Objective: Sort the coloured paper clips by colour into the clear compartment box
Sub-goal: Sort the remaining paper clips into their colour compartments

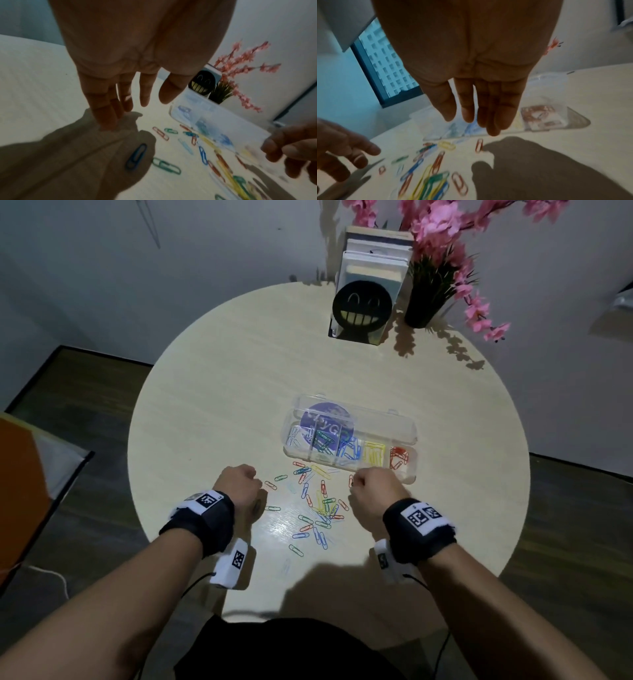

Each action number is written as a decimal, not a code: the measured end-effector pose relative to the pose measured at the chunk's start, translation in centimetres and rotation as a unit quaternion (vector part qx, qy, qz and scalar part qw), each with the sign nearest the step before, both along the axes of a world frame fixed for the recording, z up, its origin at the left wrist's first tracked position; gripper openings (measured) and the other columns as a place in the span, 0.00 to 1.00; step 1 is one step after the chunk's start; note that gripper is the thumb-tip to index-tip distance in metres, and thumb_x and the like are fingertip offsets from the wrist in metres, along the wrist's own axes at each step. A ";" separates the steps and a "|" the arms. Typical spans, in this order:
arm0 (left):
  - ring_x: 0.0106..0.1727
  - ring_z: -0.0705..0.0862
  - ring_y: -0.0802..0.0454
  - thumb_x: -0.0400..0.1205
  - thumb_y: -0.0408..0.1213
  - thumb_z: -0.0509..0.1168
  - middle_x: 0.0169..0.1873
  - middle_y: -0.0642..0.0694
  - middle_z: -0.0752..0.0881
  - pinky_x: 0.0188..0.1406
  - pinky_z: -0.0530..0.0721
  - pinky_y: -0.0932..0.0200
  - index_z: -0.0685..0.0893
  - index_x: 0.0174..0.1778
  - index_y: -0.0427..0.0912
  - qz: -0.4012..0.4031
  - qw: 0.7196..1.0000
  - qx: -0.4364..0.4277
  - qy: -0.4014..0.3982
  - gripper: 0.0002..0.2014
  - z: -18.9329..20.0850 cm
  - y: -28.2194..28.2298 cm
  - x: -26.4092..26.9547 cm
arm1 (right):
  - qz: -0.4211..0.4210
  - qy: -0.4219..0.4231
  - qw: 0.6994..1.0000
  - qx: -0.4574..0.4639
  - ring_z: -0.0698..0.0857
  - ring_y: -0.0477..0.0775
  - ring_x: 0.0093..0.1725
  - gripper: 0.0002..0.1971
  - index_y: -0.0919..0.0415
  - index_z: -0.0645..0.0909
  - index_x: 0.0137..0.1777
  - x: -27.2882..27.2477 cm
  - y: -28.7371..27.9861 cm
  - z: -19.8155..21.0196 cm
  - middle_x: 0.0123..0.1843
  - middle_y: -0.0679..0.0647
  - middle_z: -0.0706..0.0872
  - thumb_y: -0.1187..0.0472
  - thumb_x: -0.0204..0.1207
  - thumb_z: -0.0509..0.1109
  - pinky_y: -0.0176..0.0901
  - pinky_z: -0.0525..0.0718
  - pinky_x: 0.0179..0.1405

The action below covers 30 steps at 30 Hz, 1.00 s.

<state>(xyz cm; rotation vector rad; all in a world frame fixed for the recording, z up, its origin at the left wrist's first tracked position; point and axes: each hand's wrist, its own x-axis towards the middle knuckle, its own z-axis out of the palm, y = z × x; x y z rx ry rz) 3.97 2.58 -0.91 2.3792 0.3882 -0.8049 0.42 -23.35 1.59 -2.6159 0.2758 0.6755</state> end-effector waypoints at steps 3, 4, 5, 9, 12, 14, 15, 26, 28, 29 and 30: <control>0.56 0.81 0.32 0.79 0.37 0.61 0.62 0.31 0.76 0.57 0.80 0.50 0.80 0.55 0.38 -0.049 0.997 0.047 0.028 0.11 -0.1 -1.4 -0.2 | 0.007 0.024 0.999 -0.029 0.82 0.63 0.55 0.11 0.62 0.80 0.55 0.3 1.5 -1.7 0.61 0.62 0.79 0.64 0.76 0.62 0.47 0.80 0.48; 0.55 0.81 0.31 0.78 0.37 0.61 0.60 0.31 0.76 0.54 0.80 0.50 0.80 0.53 0.38 -0.059 0.997 0.048 0.022 0.11 -0.3 -1.9 -0.2 | 0.002 0.030 0.999 -0.038 0.80 0.63 0.59 0.13 0.63 0.78 0.59 0.4 2.1 -2.1 0.64 0.61 0.75 0.65 0.76 0.62 0.49 0.79 0.51; 0.53 0.81 0.31 0.77 0.36 0.61 0.59 0.30 0.76 0.52 0.80 0.49 0.79 0.51 0.37 -0.062 0.997 0.044 0.016 0.09 -0.3 -2.5 -0.2 | 0.000 0.034 0.998 -0.047 0.77 0.63 0.63 0.15 0.62 0.76 0.63 0.5 2.7 -2.4 0.67 0.60 0.72 0.65 0.76 0.62 0.52 0.79 0.54; 0.60 0.80 0.31 0.76 0.29 0.60 0.61 0.28 0.79 0.57 0.79 0.48 0.80 0.63 0.33 -0.091 0.996 -0.014 0.000 0.19 -0.7 -4.5 -0.3 | 0.033 0.009 0.999 -0.039 0.69 0.63 0.69 0.17 0.62 0.76 0.62 0.2 4.9 -3.6 0.67 0.59 0.69 0.70 0.75 0.59 0.58 0.78 0.59; 0.64 0.79 0.38 0.77 0.27 0.60 0.63 0.37 0.81 0.61 0.77 0.53 0.78 0.71 0.39 -0.101 0.994 -0.050 -0.011 0.23 -1.0 -4.6 -0.3 | 0.060 -0.010 0.998 -0.017 0.72 0.61 0.66 0.13 0.58 0.76 0.58 -0.1 5.6 -4.2 0.63 0.56 0.70 0.68 0.76 0.59 0.55 0.81 0.53; 0.61 0.78 0.34 0.75 0.26 0.58 0.58 0.35 0.79 0.55 0.76 0.49 0.79 0.64 0.39 -0.112 0.992 -0.026 -0.049 0.20 -1.2 -4.3 0.1 | 0.043 -0.026 0.998 -0.030 0.71 0.61 0.68 0.16 0.58 0.74 0.63 0.3 5.5 -4.0 0.66 0.56 0.69 0.68 0.76 0.60 0.54 0.80 0.52; 0.62 0.75 0.34 0.75 0.27 0.58 0.57 0.35 0.75 0.54 0.76 0.48 0.77 0.64 0.42 -0.128 0.990 0.001 -0.051 0.21 -1.2 -4.3 0.1 | 0.041 -0.020 0.998 -0.045 0.69 0.62 0.70 0.21 0.59 0.71 0.69 0.6 5.5 -3.8 0.70 0.56 0.68 0.68 0.76 0.61 0.55 0.80 0.54; 0.64 0.74 0.41 0.74 0.32 0.61 0.60 0.43 0.71 0.62 0.77 0.49 0.73 0.70 0.50 -0.255 0.966 0.013 -0.031 0.26 -2.5 -7.4 -0.7 | 0.099 -0.009 0.995 0.003 0.70 0.61 0.67 0.19 0.57 0.74 0.68 0.1 6.3 -3.8 0.65 0.56 0.72 0.67 0.77 0.60 0.49 0.76 0.53; 0.64 0.75 0.43 0.73 0.31 0.61 0.58 0.45 0.73 0.62 0.77 0.51 0.75 0.69 0.50 -0.218 0.975 -0.010 -0.048 0.26 -2.6 -6.7 -0.5 | 0.076 -0.028 0.997 0.008 0.70 0.60 0.67 0.19 0.56 0.74 0.68 0.4 5.7 -3.9 0.66 0.56 0.71 0.67 0.78 0.58 0.47 0.74 0.49; 0.64 0.74 0.43 0.73 0.31 0.61 0.59 0.45 0.72 0.61 0.77 0.51 0.73 0.70 0.51 -0.205 0.977 -0.001 -0.060 0.27 -2.7 -6.3 -0.4 | 0.077 -0.034 0.996 0.003 0.70 0.61 0.67 0.20 0.55 0.73 0.69 0.7 5.6 -3.9 0.67 0.56 0.71 0.67 0.78 0.58 0.47 0.74 0.49; 0.64 0.72 0.43 0.73 0.32 0.62 0.60 0.45 0.71 0.59 0.77 0.51 0.71 0.71 0.51 -0.203 0.977 0.017 -0.069 0.29 -2.6 -5.9 -0.3 | 0.088 -0.031 0.996 -0.004 0.69 0.62 0.67 0.22 0.53 0.71 0.71 1.1 5.7 -4.0 0.68 0.56 0.70 0.67 0.77 0.59 0.49 0.75 0.51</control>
